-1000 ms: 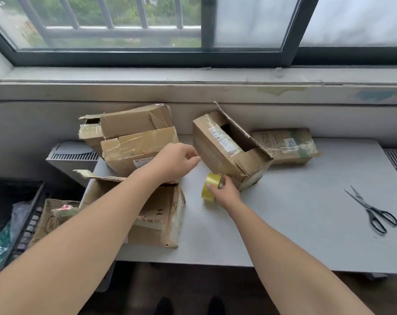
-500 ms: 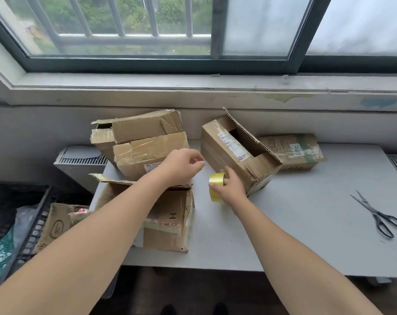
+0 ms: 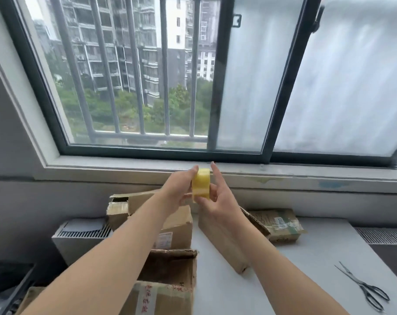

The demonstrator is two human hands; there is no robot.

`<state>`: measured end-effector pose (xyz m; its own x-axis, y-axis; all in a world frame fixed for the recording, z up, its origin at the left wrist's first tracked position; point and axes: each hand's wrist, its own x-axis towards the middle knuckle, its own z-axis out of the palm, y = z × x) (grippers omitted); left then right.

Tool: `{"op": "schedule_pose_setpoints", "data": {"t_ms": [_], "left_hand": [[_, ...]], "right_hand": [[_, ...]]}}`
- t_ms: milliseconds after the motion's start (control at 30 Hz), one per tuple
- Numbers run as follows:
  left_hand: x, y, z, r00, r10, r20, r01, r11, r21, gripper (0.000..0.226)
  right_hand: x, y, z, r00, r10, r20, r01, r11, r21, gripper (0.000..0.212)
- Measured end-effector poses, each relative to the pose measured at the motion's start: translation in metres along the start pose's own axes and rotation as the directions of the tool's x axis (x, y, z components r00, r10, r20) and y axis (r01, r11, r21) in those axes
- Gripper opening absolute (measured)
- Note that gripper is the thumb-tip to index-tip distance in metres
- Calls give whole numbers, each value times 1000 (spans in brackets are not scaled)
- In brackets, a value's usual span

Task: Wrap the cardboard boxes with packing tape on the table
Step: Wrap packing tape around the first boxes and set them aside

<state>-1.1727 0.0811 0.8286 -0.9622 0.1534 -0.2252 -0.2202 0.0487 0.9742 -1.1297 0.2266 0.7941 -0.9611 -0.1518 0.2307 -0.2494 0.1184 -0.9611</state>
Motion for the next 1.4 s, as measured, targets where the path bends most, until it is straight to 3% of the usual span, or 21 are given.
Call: {"op": "schedule_pose_setpoints", "data": {"t_ms": [100, 200, 267, 333, 433, 633, 733, 800, 900, 1200, 1267, 1400], "left_hand": [[-10, 13, -8, 995, 101, 11, -101, 995, -18, 41], [-21, 21, -12, 983, 176, 50, -176, 984, 9, 30], [-27, 22, -16, 960, 254, 119, -263, 962, 67, 19], [-31, 22, -19, 926, 320, 202, -345, 933, 102, 15], [-38, 24, -19, 901, 373, 220, -404, 907, 117, 16], [-43, 25, -14, 927, 349, 140, -349, 937, -22, 11], [-46, 30, -5, 974, 224, 40, -207, 947, -247, 17], [-45, 33, -2, 989, 146, -7, -142, 952, -272, 23], [-43, 36, 1, 996, 87, -32, -92, 953, -287, 25], [-42, 38, 6, 997, 38, -61, -54, 959, -279, 29], [-44, 39, 7, 997, 48, -61, -62, 964, -258, 29], [-54, 39, 7, 979, 186, 85, -171, 973, -155, 33]], "right_hand": [[3, -14, 1, 998, -26, 53, 26, 1000, 4, 102], [9, -35, -1, 994, 69, -79, -54, 983, 176, 70], [16, -47, -5, 976, 178, -122, -152, 969, 194, 53], [21, -57, -7, 962, 246, -121, -225, 960, 165, 47], [23, -64, -8, 963, 222, -152, -209, 973, 95, 42], [12, -71, -4, 978, 162, -134, -142, 979, 143, 46], [9, -74, -5, 979, 138, -153, -115, 982, 147, 41], [7, -80, -7, 973, 167, -160, -143, 978, 152, 31], [0, -89, -14, 970, 204, -136, -177, 966, 188, 33], [-5, -96, -28, 998, -3, -60, -9, 978, -207, 17], [-4, -93, -26, 994, -44, -99, 14, 958, -288, 15], [-1, -96, -25, 965, -73, -253, 20, 978, -206, 4]]}}
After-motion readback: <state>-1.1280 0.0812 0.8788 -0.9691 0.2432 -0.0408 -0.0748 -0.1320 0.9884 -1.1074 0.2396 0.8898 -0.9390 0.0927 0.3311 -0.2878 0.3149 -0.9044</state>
